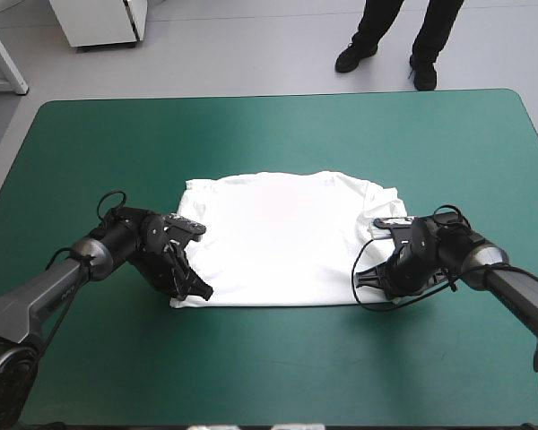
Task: Fold the cloth
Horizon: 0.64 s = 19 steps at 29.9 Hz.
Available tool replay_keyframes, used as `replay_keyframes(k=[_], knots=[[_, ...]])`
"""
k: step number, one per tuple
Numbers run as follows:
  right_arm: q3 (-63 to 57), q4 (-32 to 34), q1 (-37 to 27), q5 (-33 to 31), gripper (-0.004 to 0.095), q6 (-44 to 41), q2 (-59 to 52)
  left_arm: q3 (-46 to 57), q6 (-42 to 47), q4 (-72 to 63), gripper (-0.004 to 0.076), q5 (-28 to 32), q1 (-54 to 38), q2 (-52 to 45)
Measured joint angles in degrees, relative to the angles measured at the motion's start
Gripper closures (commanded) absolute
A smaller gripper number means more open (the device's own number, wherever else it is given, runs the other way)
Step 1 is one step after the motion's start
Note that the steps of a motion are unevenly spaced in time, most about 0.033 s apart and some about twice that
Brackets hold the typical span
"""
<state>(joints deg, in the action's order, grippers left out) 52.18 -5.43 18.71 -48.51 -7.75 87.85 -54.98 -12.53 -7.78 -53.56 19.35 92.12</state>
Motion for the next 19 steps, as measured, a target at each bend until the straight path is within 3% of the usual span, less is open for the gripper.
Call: replay_keyframes(k=[10,19], knots=[[1.81,0.25,0.05,-4.03,0.0921,0.0,-1.81,-0.04,0.0,-0.83,0.0734,0.07,0.06,-2.37],[5.79,0.36,0.05,-12.03,0.0921,0.0,-11.06,-2.11,0.42,-2.44,0.0734,-5.46,0.13,-12.13]])
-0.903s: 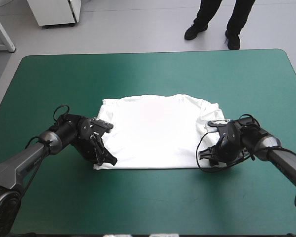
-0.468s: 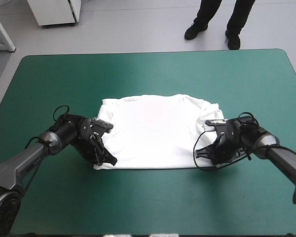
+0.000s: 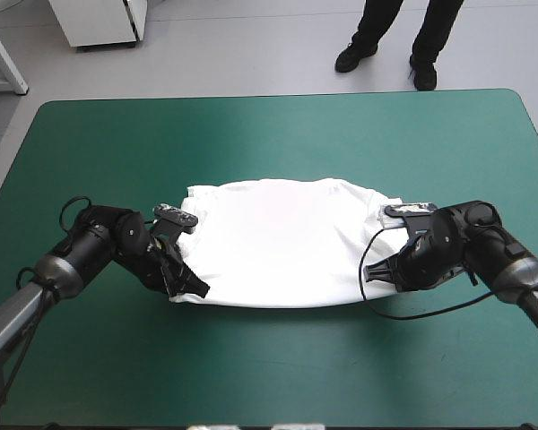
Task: Fold the cloth
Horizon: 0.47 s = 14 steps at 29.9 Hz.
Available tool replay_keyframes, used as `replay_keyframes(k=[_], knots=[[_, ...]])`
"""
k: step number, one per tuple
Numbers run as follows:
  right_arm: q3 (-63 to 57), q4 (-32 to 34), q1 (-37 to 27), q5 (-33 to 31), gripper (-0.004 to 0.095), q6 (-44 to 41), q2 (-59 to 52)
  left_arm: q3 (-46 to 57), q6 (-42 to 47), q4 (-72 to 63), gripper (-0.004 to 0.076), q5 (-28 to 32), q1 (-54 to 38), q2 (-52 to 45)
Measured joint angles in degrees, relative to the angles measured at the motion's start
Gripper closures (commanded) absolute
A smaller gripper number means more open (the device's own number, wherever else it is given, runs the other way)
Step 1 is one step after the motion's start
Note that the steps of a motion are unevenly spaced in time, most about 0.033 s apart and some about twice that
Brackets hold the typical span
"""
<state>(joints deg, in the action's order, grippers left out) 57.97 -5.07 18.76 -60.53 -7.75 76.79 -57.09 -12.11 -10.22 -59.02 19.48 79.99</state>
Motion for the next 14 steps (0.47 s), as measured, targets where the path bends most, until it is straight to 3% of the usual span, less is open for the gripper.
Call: replay_keyframes(k=[8,14], knots=[[5.48,-0.59,0.0,-3.56,0.0921,0.0,-5.39,-5.14,1.34,-0.18,0.0734,-3.31,0.05,-6.06],[9.24,-0.53,0.0,-0.67,0.0921,0.0,-5.44,-10.46,1.71,0.0,0.0734,-1.44,0.05,-6.45]])
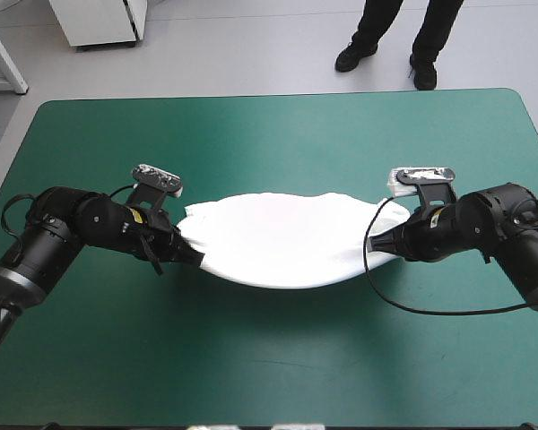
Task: Fold the cloth
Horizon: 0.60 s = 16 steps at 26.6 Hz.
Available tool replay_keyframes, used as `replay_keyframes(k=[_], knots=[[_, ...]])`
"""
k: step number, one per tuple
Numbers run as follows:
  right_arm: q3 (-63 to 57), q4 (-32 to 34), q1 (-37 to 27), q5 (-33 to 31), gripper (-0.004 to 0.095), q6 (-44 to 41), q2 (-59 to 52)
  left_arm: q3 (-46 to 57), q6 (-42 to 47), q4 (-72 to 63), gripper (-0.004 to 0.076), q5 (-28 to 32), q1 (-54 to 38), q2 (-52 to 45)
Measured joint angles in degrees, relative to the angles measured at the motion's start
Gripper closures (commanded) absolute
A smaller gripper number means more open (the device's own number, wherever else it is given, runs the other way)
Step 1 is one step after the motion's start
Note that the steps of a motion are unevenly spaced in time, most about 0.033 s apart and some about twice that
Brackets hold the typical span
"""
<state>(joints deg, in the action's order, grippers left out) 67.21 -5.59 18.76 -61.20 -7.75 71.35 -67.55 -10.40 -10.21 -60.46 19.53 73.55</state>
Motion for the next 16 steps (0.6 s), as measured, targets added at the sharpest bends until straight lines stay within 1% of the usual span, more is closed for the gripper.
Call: replay_keyframes(k=[5,9,10,11,15,16], knots=[[0.3,0.71,0.0,6.92,0.0921,-0.49,0.67,-1.45,0.13,0.4,0.0734,5.55,0.0,0.43],[0.4,2.57,0.0,12.47,0.0921,-1.9,3.71,-1.73,0.76,2.12,0.0734,10.95,0.0,2.23],[0.46,3.18,0.0,13.9,0.0921,-2.18,5.02,-1.73,1.13,2.91,0.0734,12.63,0.0,2.8],[1.13,4.18,0.0,16.42,0.0921,-2.68,7.13,-1.73,1.61,4.44,0.0734,15.74,0.0,3.96],[4.7,6.96,0.0,21.03,0.0921,-4.08,13.06,-1.79,4.37,8.81,0.0734,22.58,0.0,8.1],[5.47,7.16,-0.06,21.57,0.0921,-4.13,14.09,-1.84,4.84,9.54,0.0734,23.37,0.0,8.95]])
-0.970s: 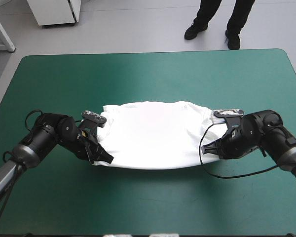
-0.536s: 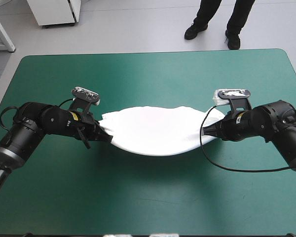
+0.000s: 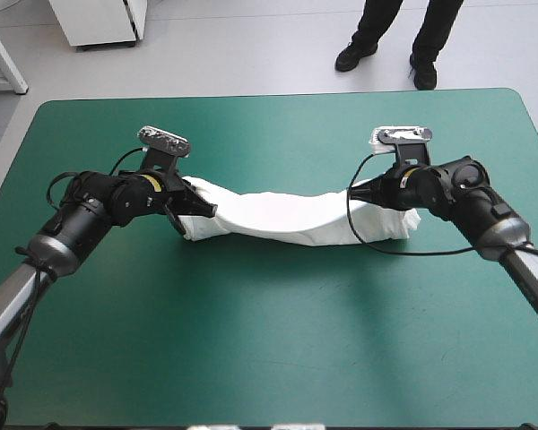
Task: Fold the cloth
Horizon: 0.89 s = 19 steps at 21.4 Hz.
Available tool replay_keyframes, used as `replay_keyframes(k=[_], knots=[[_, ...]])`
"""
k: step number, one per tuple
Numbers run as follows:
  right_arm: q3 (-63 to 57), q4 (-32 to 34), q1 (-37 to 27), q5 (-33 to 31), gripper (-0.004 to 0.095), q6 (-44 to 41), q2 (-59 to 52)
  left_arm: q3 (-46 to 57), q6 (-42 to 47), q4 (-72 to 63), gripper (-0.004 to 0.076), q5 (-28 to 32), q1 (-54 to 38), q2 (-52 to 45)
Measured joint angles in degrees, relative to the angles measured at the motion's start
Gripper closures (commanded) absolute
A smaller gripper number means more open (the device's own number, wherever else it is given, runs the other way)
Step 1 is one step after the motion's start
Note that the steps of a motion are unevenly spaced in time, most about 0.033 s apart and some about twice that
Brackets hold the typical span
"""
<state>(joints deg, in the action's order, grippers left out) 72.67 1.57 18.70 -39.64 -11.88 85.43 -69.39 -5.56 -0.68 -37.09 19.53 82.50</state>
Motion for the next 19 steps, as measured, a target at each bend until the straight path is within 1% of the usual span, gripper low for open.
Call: replay_keyframes(k=[1,5,8,11,12,14,15,17,19], knots=[[1.91,0.03,-0.64,1.1,0.0921,-0.21,2.58,0.0,0.81,1.2,0.0734,1.9,0.0,2.18],[5.92,-0.3,-4.36,2.67,0.0921,-0.58,9.1,-0.62,1.19,2.12,0.0734,5.71,0.0,8.42],[6.57,-0.59,-6.3,2.81,0.0921,-0.64,12.52,-0.67,1.19,2.26,0.0734,7.04,0.0,12.21],[6.64,-0.59,-6.64,1.85,0.0921,-0.39,15.38,-0.67,1.19,2.47,0.0729,7.29,0.0,15.1],[6.69,-1.04,-6.64,1.01,0.0913,0.39,16.28,-0.67,1.26,2.51,0.0716,7.29,0.0,15.53],[6.69,-3.77,-6.64,-0.49,0.0834,4.39,17.19,-0.68,1.2,2.51,0.063,7.24,0.0,15.74],[6.75,-4.59,-6.64,-0.85,0.0779,5.9,17.25,-0.75,1.2,2.51,0.0576,7.13,0.0,15.74],[6.89,-6.49,-6.64,-1.77,0.065,8.33,17.24,-1.11,1.16,2.41,0.0453,6.54,0.0,15.74],[6.94,-7.19,-6.64,-2.95,0.0475,9.49,17.24,-1.68,1.08,2.28,0.0297,5.49,0.0,15.74]])
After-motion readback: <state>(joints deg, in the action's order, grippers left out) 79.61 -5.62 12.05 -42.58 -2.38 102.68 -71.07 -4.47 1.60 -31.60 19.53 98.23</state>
